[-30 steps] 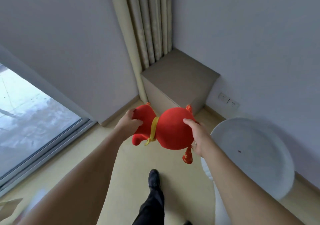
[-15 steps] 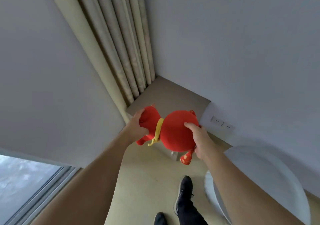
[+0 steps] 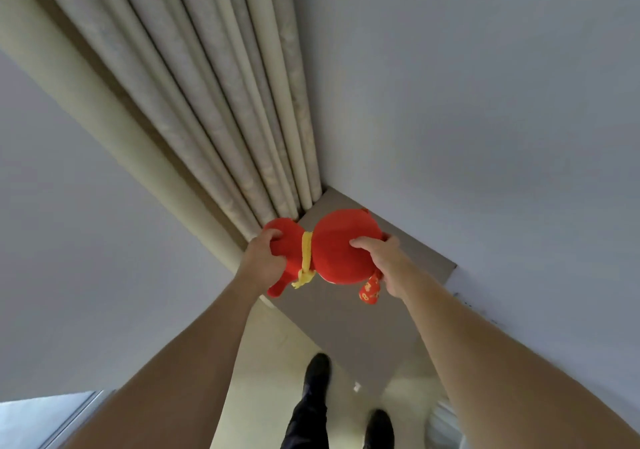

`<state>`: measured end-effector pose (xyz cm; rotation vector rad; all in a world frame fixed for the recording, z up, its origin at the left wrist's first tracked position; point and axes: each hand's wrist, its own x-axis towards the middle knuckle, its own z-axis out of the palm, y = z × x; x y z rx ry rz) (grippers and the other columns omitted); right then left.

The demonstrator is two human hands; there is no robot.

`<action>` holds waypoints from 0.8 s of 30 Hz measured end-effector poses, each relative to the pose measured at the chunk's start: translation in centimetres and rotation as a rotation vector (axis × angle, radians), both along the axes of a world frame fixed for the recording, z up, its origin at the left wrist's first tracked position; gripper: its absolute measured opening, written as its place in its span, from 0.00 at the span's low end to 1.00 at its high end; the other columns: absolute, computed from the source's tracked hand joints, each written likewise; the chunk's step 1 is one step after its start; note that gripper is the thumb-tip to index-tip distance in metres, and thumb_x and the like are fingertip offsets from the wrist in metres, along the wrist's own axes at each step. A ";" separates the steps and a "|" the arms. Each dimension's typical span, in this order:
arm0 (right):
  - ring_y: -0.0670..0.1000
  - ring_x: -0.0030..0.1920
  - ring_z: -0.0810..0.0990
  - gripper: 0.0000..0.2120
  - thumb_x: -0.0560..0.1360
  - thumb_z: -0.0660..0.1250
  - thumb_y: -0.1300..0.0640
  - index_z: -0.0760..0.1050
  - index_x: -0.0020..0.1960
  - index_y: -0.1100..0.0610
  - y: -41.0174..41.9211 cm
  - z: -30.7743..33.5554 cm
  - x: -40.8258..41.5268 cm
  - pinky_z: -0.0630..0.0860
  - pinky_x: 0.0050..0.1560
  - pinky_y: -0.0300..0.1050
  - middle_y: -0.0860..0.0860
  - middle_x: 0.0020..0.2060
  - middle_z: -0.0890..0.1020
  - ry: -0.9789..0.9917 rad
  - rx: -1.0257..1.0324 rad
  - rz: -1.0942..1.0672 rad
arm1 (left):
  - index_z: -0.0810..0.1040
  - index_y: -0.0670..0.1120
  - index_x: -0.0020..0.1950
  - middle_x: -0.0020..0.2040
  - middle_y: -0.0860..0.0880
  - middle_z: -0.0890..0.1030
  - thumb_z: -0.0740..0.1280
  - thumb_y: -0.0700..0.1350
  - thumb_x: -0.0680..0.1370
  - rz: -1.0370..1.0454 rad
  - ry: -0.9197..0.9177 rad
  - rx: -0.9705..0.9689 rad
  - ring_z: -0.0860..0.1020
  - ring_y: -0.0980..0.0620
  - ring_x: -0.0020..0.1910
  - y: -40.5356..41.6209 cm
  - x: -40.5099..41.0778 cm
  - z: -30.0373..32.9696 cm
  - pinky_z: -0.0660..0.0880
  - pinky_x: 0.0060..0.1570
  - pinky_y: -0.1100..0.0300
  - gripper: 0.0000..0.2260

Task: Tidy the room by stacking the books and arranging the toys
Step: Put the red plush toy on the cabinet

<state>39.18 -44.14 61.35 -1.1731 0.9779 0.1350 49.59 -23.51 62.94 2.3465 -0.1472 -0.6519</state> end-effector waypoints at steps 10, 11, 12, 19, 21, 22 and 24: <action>0.59 0.64 0.72 0.44 0.68 0.75 0.52 0.54 0.76 0.47 -5.0 -12.7 15.4 0.76 0.60 0.58 0.52 0.68 0.67 0.071 -0.287 0.169 | 0.72 0.51 0.66 0.62 0.45 0.77 0.63 0.37 0.72 0.350 0.198 -0.070 0.77 0.43 0.58 -6.9 10.3 -13.5 0.77 0.60 0.46 0.23; 0.59 0.65 0.71 0.44 0.69 0.75 0.52 0.54 0.76 0.47 -5.4 -14.3 16.3 0.75 0.61 0.58 0.52 0.69 0.67 0.073 -0.323 0.191 | 0.71 0.51 0.66 0.63 0.45 0.75 0.63 0.38 0.72 0.361 0.198 -0.064 0.76 0.44 0.59 -7.3 10.8 -15.0 0.76 0.61 0.46 0.23; 0.58 0.66 0.71 0.42 0.69 0.74 0.52 0.54 0.77 0.48 -5.8 -15.1 16.7 0.75 0.62 0.58 0.52 0.69 0.67 0.058 -0.369 0.216 | 0.71 0.51 0.66 0.65 0.46 0.74 0.63 0.38 0.72 0.359 0.193 -0.055 0.75 0.43 0.59 -7.7 10.9 -15.6 0.76 0.61 0.45 0.23; 0.60 0.73 0.60 0.36 0.77 0.66 0.51 0.50 0.79 0.46 -7.4 -21.5 19.4 0.74 0.60 0.67 0.47 0.76 0.57 0.064 -0.602 0.411 | 0.67 0.50 0.70 0.73 0.46 0.62 0.64 0.42 0.79 0.311 0.142 -0.016 0.70 0.41 0.66 -9.9 11.4 -20.8 0.72 0.63 0.50 0.19; 0.59 0.75 0.57 0.36 0.78 0.64 0.52 0.49 0.79 0.48 -7.2 -21.9 19.7 0.69 0.66 0.65 0.49 0.77 0.55 0.094 -0.640 0.416 | 0.66 0.50 0.72 0.74 0.45 0.61 0.63 0.42 0.79 0.280 0.145 0.019 0.68 0.39 0.69 -10.0 11.7 -21.2 0.70 0.66 0.47 0.21; 0.59 0.75 0.57 0.35 0.78 0.64 0.53 0.49 0.79 0.50 -7.0 -21.7 19.7 0.66 0.70 0.63 0.50 0.77 0.55 0.098 -0.665 0.422 | 0.66 0.50 0.72 0.74 0.44 0.60 0.63 0.43 0.79 0.257 0.156 0.036 0.67 0.38 0.70 -9.9 11.8 -21.3 0.69 0.68 0.45 0.22; 0.58 0.75 0.58 0.34 0.78 0.63 0.54 0.51 0.79 0.53 -6.4 -21.1 19.2 0.61 0.74 0.57 0.53 0.77 0.57 0.119 -0.690 0.421 | 0.64 0.51 0.74 0.75 0.43 0.59 0.63 0.44 0.79 0.199 0.192 0.072 0.65 0.37 0.71 -9.5 12.0 -21.1 0.69 0.68 0.44 0.23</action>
